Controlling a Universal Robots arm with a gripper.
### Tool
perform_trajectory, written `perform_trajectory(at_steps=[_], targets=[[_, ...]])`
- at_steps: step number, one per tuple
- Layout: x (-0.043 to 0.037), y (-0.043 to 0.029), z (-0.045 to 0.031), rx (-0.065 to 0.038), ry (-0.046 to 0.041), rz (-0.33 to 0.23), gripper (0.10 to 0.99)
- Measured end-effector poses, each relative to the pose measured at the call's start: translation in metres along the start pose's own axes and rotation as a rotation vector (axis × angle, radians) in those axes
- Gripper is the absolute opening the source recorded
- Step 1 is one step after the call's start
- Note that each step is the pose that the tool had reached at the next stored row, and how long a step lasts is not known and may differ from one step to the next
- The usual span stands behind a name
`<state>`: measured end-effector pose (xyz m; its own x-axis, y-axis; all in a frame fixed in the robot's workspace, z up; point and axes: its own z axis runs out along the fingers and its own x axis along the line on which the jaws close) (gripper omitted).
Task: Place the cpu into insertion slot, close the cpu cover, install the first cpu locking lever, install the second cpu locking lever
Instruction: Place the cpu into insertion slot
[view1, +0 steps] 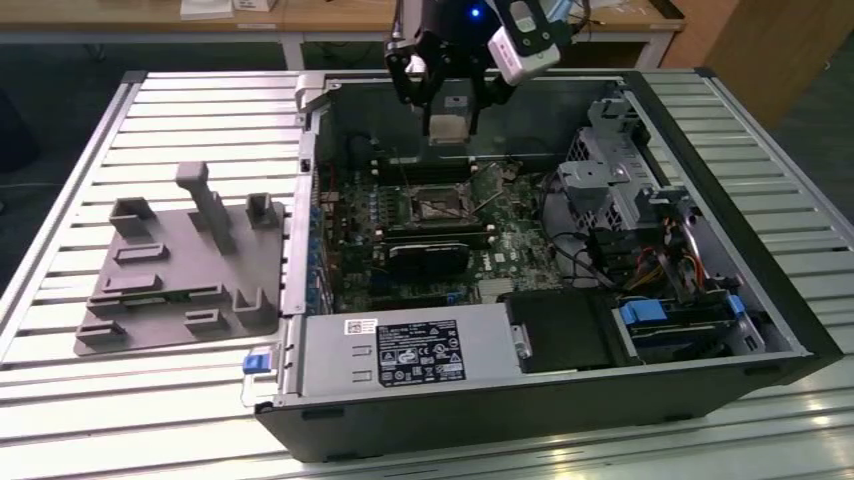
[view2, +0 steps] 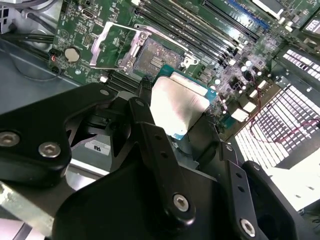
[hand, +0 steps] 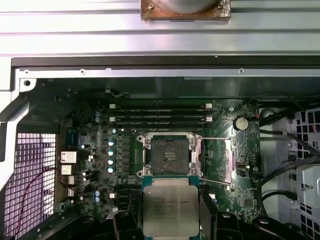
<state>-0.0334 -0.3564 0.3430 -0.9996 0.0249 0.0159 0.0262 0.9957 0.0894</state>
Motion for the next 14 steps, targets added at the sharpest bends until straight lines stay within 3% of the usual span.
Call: perform_trajectory(at_steps=[14], targets=[[-0.0008,-0.0005,0.0253,0.001,0.0000,0.000,0.537]])
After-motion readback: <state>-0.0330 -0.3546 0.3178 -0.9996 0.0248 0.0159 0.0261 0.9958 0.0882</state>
